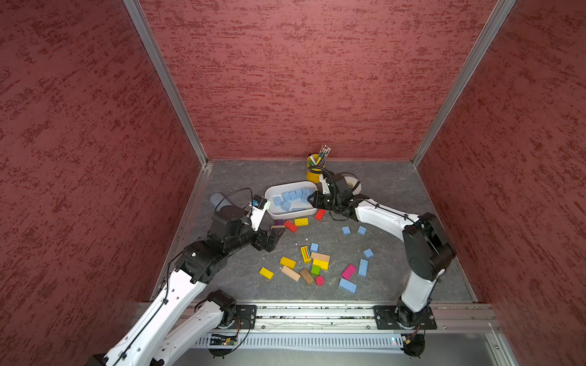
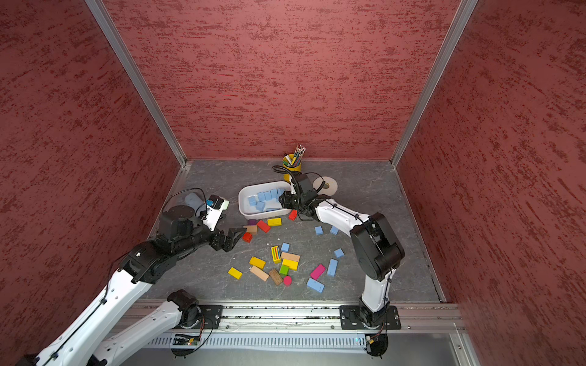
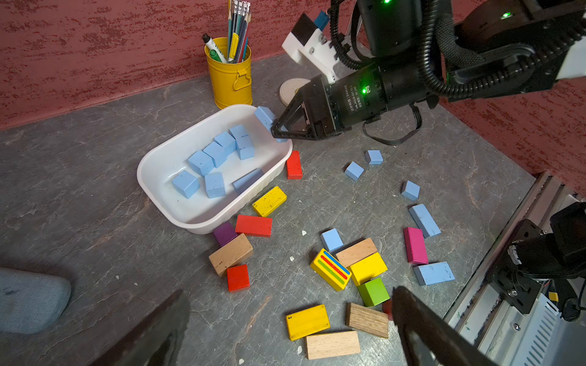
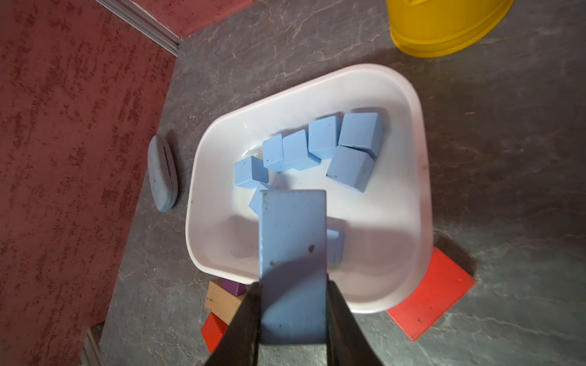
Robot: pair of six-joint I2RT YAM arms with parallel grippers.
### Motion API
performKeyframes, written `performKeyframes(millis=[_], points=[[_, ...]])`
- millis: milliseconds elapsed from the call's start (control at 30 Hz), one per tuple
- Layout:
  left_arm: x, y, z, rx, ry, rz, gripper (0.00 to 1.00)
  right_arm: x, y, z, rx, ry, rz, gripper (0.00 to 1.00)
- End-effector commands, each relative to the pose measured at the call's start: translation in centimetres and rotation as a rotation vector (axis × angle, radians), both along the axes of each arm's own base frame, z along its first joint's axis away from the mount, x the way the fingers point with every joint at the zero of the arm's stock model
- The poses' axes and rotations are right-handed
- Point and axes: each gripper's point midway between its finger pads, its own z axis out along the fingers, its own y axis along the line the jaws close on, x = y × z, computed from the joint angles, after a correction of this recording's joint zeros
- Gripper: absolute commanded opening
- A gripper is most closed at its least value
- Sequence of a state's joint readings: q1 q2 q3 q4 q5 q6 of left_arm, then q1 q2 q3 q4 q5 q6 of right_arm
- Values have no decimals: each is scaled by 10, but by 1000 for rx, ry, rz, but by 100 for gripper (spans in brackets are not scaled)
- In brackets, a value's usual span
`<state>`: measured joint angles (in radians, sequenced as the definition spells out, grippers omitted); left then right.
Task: Pick out the blue building blocks
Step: Place the building block in the storage box.
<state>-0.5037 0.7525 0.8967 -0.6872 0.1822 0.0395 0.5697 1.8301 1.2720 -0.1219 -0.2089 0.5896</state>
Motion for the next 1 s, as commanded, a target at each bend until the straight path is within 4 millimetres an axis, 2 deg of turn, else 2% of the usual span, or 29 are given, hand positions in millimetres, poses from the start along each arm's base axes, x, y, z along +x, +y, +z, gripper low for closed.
performKeyframes(millis=[0, 467, 700, 967], points=[[1, 1, 2, -3, -21, -2, 100, 7, 1, -6, -71, -1, -15, 2], [2, 1, 1, -2, -18, 2, 100, 27, -6, -39, -229, 43, -95, 11], [1, 1, 1, -2, -19, 0, 100, 31, -5, -43, -241, 49, -105, 20], [1, 1, 2, -2, -20, 0, 100, 33, -3, -43, -238, 51, -105, 35]])
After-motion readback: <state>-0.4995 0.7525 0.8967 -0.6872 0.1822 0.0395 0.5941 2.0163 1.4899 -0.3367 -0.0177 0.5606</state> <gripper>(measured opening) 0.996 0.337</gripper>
